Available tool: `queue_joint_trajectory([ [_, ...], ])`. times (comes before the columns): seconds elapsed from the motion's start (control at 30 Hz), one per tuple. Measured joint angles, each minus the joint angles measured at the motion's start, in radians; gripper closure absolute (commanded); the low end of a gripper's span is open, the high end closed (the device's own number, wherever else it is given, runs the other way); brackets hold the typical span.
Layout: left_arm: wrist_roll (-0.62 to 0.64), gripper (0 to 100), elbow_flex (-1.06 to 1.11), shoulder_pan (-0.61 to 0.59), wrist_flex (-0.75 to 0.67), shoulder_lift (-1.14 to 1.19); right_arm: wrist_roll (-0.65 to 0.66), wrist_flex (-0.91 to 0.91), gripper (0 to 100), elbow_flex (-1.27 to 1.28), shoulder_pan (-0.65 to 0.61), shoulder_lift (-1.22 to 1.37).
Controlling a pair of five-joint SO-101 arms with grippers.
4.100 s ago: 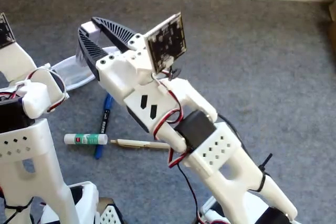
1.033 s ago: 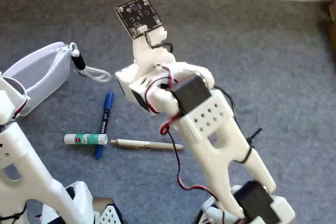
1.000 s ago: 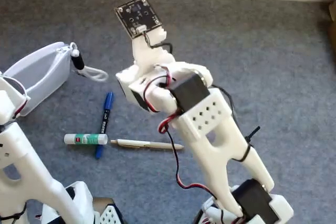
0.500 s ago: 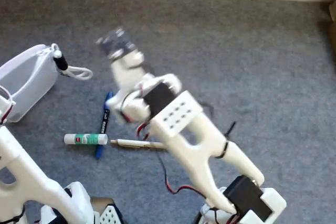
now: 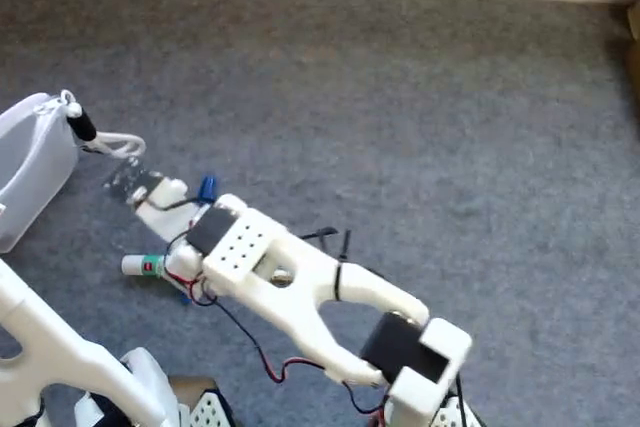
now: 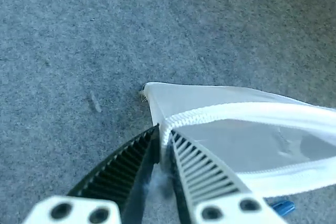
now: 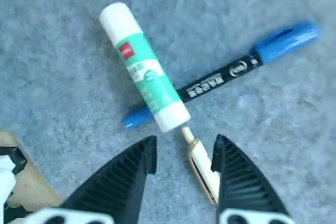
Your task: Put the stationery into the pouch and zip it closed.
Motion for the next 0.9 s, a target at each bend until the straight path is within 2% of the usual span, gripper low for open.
queue_joint_trajectory([
  [0.23,0.0,99,0.0,0.0,0.0,0.0,0.006,0.0,83.1,-0.087,-0.018,0.106],
  [0.47,0.0,99,0.0,0.0,0.0,0.0,0.112,0.0,83.1,-0.175,-0.02,0.218],
  [0.9,0.0,99,0.0,0.0,0.0,0.0,0.115,0.0,83.6,-0.275,-0.017,0.354],
])
